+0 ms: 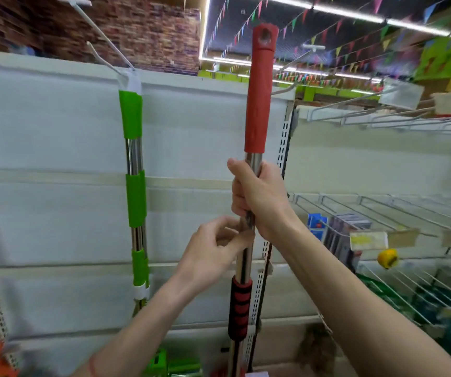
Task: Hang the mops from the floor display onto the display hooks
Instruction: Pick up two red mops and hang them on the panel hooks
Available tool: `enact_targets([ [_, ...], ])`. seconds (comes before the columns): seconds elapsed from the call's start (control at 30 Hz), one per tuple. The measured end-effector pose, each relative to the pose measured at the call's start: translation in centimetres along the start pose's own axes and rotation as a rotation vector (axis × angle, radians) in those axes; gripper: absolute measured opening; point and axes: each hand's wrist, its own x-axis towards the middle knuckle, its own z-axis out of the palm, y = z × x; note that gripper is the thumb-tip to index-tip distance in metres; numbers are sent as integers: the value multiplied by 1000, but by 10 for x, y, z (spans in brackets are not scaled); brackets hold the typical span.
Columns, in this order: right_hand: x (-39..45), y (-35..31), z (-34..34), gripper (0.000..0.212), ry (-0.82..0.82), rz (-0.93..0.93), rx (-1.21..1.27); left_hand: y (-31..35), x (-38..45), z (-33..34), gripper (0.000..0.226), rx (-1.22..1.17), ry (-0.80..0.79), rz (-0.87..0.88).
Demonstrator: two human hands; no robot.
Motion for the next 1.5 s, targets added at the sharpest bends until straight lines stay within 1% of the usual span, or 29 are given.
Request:
enact_targets([
  [0.03,2,1,-5,36,16,-1,-18,2,2,-2,33,11,27,12],
  [0.1,5,5,-15,35,40,-6,-63,7,5,-9,19,3,107,53],
  [0.17,7,9,-23,33,61,-9,-97,13,7,-18,10,-18,176,95],
  [0.23,9,12,-28,24,79,-17,-122,18,9,-28,7,-42,216,114],
  [0.3,11,14,-32,17,94,-21,-135,21,8,-34,8,-66,248,128],
  [0.4,13,15,-39,17,108,-24,-151,26,5,-40,19,-97,286,145],
  [0.57,14,14,-53,34,153,-32,-179,30,1,-43,5,-91,324,164],
  [0.83,20,27,-69,39,195,-1,-199,34,-5,-41,6,-97,371,178],
  [1.0,27,36,-71,33,182,43,-207,34,-8,-43,8,-79,385,180],
  [1.13,33,37,-67,27,157,44,-211,34,-9,-45,8,-71,401,183],
  [1.5,42,38,-76,34,160,55,-136,31,-12,-48,9,-53,434,165],
])
